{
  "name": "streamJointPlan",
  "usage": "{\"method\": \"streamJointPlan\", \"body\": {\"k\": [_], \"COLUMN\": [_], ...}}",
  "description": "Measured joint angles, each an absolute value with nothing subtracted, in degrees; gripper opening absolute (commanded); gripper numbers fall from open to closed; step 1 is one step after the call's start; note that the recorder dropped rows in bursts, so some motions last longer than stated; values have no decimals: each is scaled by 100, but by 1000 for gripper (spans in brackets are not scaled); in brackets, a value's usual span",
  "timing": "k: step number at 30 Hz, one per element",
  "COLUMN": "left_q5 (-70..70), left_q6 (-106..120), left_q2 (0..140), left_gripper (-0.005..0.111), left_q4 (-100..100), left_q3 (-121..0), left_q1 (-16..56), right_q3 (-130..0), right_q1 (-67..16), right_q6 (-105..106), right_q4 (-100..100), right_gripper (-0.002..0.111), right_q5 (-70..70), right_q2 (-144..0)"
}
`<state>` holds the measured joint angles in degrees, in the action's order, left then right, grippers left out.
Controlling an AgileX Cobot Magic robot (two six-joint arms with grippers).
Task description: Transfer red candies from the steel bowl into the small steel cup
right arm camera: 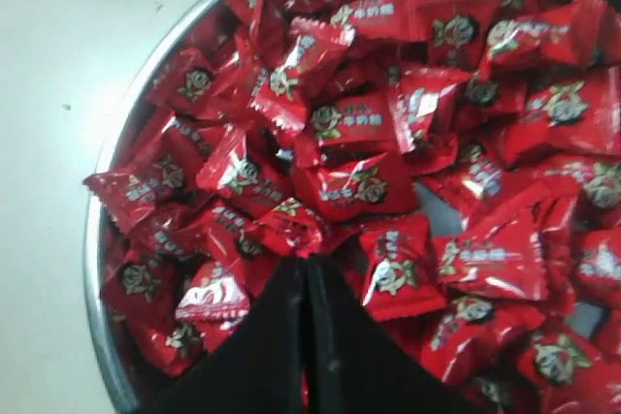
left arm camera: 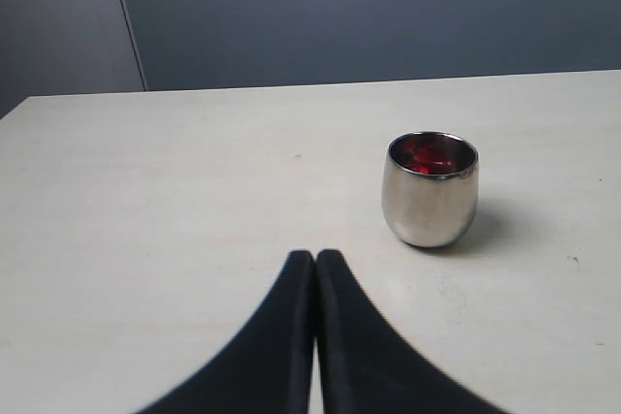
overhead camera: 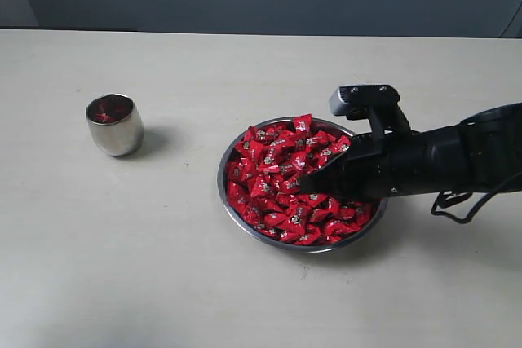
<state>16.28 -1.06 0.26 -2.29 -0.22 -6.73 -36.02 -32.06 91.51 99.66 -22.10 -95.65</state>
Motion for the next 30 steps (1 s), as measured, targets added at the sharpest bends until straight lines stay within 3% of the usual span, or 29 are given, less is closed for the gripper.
{"method": "streamJointPlan", "body": {"k": [3, 8, 14, 30], "left_q5": [1628, 1628, 1628, 1628], "left_q6": [-106, -106, -106, -106], "left_q2": [26, 26, 26, 26], "left_gripper": [0, 0, 0, 0], "left_q4": [-229, -229, -229, -229], "left_q3": [-22, -22, -22, -22], "left_q1": [-673, -673, -673, -673], "right_q3": [-3607, -3607, -3607, -3615], "right_q1": [-3206, -3206, -3206, -3206], "right_q6": [8836, 8327, 7808, 7453], "right_q4": [9851, 9509, 9444, 9434], "right_gripper": [6, 40, 35, 35], "right_q5": [-2410, -2591, -2812, -2980], "right_q2": [-9720, -9866, -9882, -10108]}}
